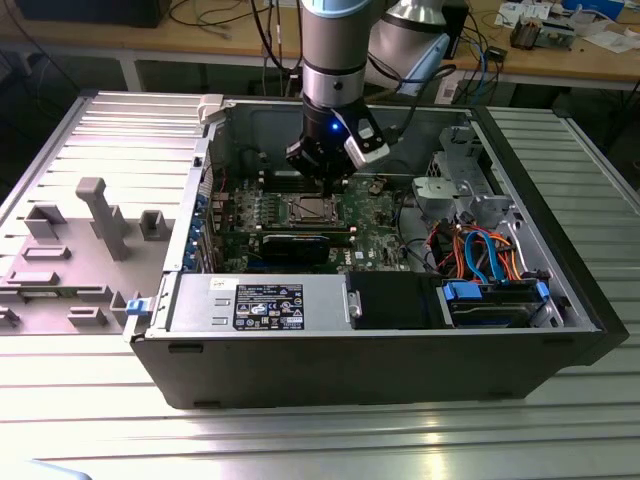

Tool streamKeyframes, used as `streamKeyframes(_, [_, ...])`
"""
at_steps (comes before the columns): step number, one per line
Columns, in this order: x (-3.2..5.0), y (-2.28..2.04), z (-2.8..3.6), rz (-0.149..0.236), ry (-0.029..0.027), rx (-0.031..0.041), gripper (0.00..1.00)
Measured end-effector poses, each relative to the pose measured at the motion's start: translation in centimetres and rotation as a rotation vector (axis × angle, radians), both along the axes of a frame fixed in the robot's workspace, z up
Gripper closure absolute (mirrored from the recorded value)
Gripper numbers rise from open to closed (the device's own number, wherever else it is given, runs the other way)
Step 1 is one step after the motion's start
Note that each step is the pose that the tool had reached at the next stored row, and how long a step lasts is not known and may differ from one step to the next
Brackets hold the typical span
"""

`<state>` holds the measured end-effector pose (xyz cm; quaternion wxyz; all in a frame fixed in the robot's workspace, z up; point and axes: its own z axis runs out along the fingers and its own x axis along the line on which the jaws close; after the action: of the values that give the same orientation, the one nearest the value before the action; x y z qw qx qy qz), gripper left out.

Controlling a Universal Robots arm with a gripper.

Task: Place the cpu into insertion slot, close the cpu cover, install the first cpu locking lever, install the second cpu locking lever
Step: 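Install the second cpu locking lever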

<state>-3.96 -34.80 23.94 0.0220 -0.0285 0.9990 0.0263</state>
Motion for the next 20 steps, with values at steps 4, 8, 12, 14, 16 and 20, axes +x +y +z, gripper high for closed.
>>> streamKeyframes(4, [0.00,-0.01,0.06,0.000,0.0348,-0.0003,0.89])
streamKeyframes(8, [0.00,-0.23,0.05,0.000,0.0350,-0.0001,0.89])
streamKeyframes(12, [0.00,-0.24,0.05,0.000,0.0350,0.0000,0.89])
streamKeyframes(14, [0.00,-0.27,0.05,0.000,0.0349,0.0001,0.89])
streamKeyframes(16, [0.01,-0.36,0.04,0.000,0.0350,0.0012,0.89])
streamKeyframes(20, [-0.01,-0.68,-0.07,0.000,0.0350,0.0136,0.89])
